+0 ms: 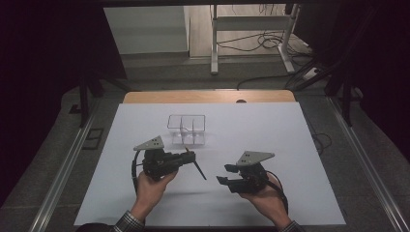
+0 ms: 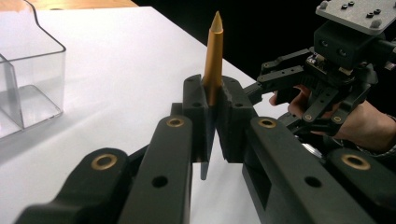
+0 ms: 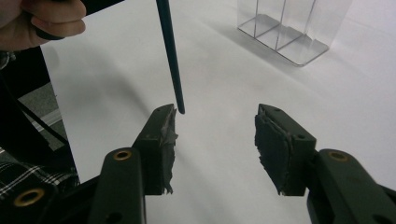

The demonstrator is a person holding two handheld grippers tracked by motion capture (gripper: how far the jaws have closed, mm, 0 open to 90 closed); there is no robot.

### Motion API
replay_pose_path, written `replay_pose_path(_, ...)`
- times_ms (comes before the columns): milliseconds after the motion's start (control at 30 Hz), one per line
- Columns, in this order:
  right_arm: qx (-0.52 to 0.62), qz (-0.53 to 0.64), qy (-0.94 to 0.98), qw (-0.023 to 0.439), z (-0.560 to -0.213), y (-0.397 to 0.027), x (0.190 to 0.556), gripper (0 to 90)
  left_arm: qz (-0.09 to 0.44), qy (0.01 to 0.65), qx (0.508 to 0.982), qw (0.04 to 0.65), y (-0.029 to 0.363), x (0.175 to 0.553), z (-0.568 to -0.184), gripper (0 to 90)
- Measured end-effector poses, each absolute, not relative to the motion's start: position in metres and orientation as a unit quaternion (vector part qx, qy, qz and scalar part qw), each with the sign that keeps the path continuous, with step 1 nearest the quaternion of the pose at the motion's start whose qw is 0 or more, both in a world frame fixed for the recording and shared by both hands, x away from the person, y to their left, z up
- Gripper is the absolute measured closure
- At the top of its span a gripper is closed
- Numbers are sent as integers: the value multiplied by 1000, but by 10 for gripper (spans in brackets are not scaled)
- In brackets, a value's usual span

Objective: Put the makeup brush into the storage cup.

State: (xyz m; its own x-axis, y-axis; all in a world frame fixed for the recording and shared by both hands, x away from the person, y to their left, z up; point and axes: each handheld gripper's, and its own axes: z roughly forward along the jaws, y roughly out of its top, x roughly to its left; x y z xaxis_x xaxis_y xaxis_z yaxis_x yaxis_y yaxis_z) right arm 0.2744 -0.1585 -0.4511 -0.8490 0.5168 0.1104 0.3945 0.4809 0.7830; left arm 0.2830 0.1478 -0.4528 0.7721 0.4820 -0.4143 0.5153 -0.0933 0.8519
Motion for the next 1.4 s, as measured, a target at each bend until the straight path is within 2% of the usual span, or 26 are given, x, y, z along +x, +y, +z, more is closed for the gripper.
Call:
replay_pose_path(667,279,418,860,91,-450,-180,269,373,24,348,745,569,158,283,-442,837)
replay_pose_path(1400,292,398,862,112,-454,-202,261,271,67,377,735,559,193,297,-420,836)
